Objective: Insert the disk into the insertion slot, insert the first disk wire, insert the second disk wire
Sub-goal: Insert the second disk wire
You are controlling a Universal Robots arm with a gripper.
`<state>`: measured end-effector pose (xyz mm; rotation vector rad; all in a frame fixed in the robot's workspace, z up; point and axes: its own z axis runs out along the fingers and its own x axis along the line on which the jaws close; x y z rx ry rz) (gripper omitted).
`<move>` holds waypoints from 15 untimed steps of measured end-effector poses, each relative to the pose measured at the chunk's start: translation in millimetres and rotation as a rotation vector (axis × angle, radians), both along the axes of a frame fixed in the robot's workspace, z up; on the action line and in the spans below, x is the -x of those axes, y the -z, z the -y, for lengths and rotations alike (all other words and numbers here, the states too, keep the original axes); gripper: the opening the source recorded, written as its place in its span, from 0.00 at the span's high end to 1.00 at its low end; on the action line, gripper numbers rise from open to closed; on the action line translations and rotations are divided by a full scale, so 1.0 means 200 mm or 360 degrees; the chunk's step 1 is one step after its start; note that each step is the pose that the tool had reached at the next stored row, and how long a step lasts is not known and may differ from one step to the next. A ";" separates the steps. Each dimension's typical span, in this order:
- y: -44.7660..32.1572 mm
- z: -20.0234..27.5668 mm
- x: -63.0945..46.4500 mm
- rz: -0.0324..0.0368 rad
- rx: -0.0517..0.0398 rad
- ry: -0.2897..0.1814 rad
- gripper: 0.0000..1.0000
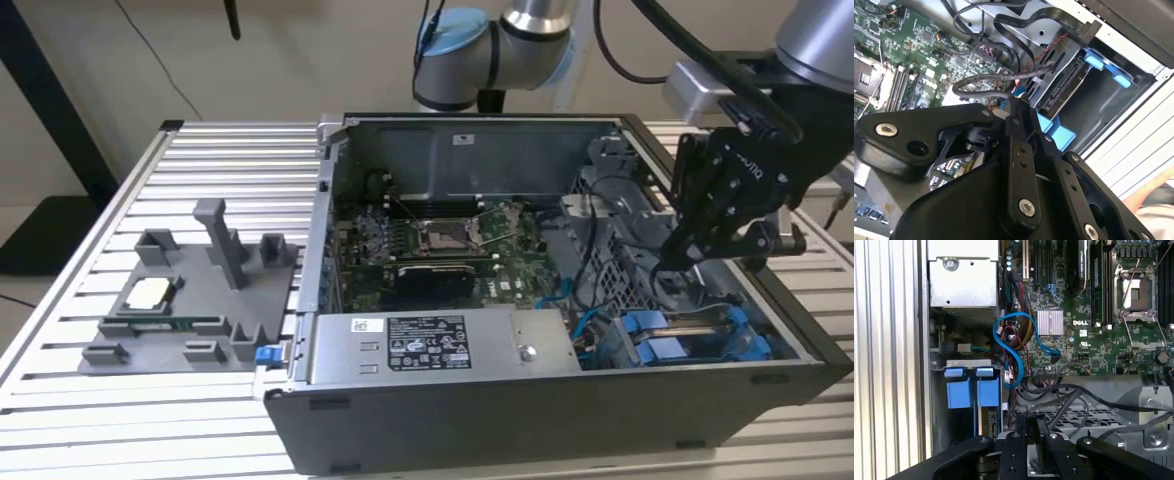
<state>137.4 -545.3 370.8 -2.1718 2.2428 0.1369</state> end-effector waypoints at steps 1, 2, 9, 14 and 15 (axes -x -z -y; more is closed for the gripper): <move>0.003 0.000 0.00 0.0000 0.0002 0.0000 0.81; 0.005 0.000 0.00 0.0000 0.0003 0.0000 0.81; 0.007 0.001 0.00 0.0000 0.0003 0.0000 0.81; 0.009 0.000 0.00 0.0000 0.0004 0.0000 0.81; 0.010 0.001 0.00 0.0000 0.0005 0.0000 0.81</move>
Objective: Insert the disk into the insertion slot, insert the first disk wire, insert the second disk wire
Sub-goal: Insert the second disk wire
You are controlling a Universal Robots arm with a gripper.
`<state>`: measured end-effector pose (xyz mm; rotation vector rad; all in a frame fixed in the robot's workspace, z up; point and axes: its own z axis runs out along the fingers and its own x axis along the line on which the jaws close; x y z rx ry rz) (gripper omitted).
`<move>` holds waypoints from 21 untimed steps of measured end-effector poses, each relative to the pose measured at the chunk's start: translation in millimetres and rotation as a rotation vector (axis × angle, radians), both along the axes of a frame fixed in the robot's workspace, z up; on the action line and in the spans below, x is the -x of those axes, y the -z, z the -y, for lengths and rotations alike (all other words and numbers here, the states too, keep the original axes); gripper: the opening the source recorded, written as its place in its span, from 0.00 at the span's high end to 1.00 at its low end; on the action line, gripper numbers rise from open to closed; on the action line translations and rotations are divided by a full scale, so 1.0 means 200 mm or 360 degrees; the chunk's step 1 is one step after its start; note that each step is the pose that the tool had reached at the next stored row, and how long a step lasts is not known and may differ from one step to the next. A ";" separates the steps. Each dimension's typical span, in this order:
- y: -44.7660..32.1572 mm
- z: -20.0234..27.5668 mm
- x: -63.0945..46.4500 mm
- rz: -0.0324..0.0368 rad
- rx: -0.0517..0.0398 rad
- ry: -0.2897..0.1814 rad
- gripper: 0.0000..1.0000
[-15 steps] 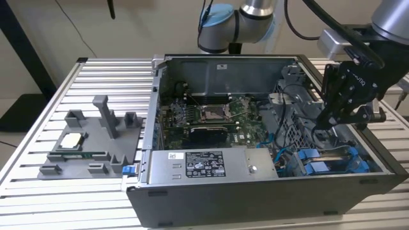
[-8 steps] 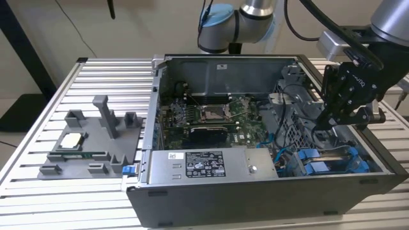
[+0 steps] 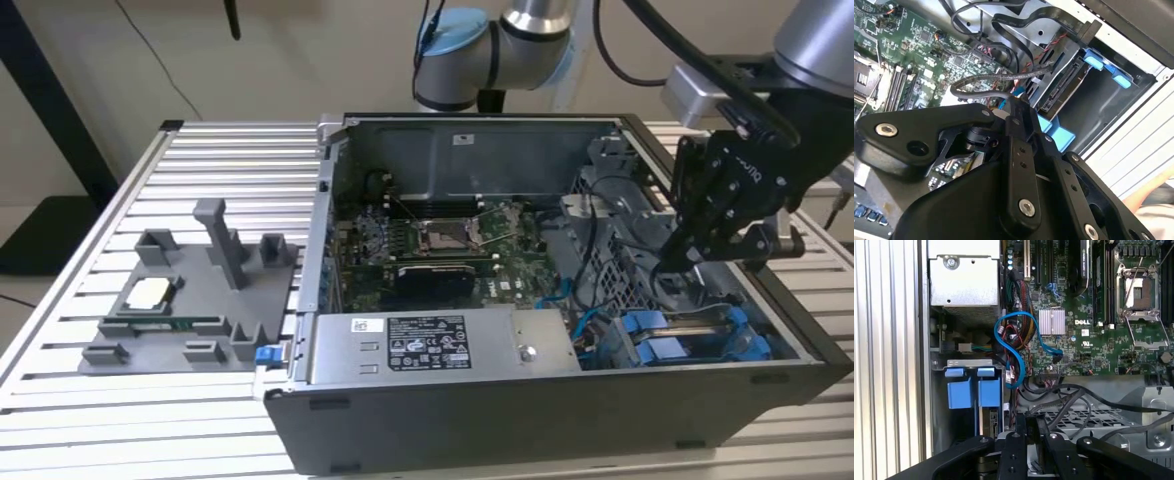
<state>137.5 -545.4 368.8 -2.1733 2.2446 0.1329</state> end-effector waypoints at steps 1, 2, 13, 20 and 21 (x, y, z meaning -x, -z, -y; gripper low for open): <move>0.001 0.000 0.00 0.0000 0.0002 0.0000 0.81; 0.003 0.000 0.00 0.0001 0.0007 0.0000 0.81; 0.033 0.021 -0.03 0.0012 0.0047 0.0000 0.81; 0.052 0.055 -0.10 0.0012 0.0048 0.0001 0.81; 0.055 0.062 -0.11 0.0012 0.0047 0.0001 0.81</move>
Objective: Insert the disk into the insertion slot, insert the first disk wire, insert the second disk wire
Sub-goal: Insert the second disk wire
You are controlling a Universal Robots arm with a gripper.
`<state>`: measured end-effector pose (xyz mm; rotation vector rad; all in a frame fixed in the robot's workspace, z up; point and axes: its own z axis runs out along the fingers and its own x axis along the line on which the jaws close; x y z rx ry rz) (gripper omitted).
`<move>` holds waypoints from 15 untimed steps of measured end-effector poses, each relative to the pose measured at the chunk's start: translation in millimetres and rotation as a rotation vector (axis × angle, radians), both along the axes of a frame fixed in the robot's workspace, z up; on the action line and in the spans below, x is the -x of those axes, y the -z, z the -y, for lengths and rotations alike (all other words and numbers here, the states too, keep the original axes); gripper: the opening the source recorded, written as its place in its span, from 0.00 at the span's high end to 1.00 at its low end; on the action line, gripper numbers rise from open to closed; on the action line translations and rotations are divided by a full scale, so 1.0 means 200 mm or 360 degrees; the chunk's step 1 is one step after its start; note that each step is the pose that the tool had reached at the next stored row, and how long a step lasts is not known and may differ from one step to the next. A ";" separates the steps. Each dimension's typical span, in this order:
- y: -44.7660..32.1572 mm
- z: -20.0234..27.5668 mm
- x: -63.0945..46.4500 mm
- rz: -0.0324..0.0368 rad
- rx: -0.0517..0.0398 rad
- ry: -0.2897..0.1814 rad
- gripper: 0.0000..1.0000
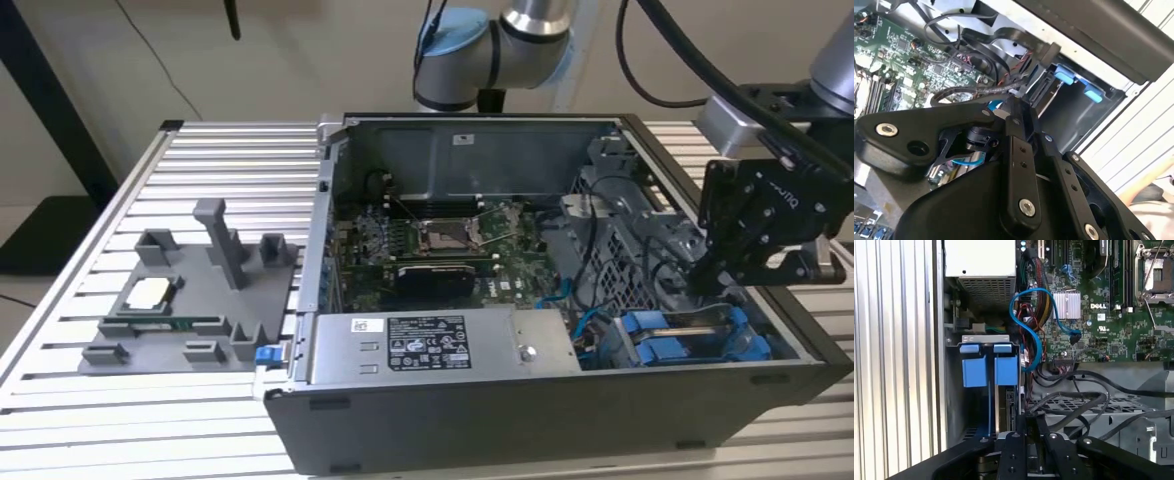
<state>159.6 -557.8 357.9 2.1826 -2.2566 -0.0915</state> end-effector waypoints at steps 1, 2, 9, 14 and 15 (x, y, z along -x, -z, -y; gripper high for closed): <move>0.003 0.008 -0.01 0.0000 0.0000 0.0000 0.81; 0.005 0.016 -0.01 0.0000 0.0000 0.0001 0.81; 0.014 0.059 -0.03 -0.0002 -0.0001 0.0001 0.81; 0.016 0.064 -0.03 -0.0002 0.0000 0.0001 0.81; 0.017 0.064 -0.03 -0.0002 0.0000 0.0001 0.81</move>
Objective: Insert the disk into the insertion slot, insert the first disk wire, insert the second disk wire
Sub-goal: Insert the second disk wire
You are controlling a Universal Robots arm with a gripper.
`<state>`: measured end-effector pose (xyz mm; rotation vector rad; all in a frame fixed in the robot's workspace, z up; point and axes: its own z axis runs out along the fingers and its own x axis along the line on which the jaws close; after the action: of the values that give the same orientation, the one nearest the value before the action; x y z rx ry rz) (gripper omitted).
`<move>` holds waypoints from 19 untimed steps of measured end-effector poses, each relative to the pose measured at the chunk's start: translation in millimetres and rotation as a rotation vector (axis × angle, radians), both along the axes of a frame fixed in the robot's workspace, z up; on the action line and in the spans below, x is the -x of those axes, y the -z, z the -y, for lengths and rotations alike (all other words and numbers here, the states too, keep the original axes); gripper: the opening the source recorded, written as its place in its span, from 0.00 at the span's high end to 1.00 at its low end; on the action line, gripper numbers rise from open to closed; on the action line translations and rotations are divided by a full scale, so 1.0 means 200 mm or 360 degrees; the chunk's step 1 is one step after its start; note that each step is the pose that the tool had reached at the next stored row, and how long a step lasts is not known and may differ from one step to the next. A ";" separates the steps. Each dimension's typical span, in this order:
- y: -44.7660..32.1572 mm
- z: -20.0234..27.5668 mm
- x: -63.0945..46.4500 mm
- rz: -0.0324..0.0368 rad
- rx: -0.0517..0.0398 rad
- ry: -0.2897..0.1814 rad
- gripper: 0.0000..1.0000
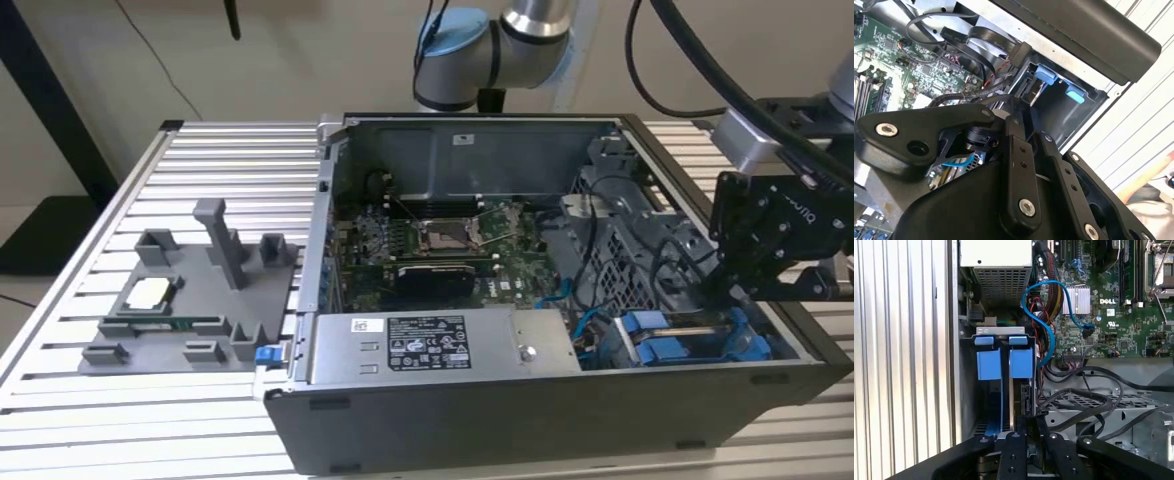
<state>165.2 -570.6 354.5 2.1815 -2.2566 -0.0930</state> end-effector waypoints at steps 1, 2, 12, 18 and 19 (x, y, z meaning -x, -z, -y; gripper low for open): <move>0.000 0.000 0.00 0.0000 0.0000 0.0000 0.81; 0.001 0.000 0.00 0.0000 0.0000 0.0000 0.81; 0.025 0.000 -0.02 0.0000 0.0000 0.0000 0.81; 0.053 0.000 -0.02 0.0000 -0.0008 0.0000 0.81; 0.053 0.000 -0.02 0.0000 -0.0013 0.0000 0.81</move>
<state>169.4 -570.5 343.9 2.1852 -2.2601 -0.1023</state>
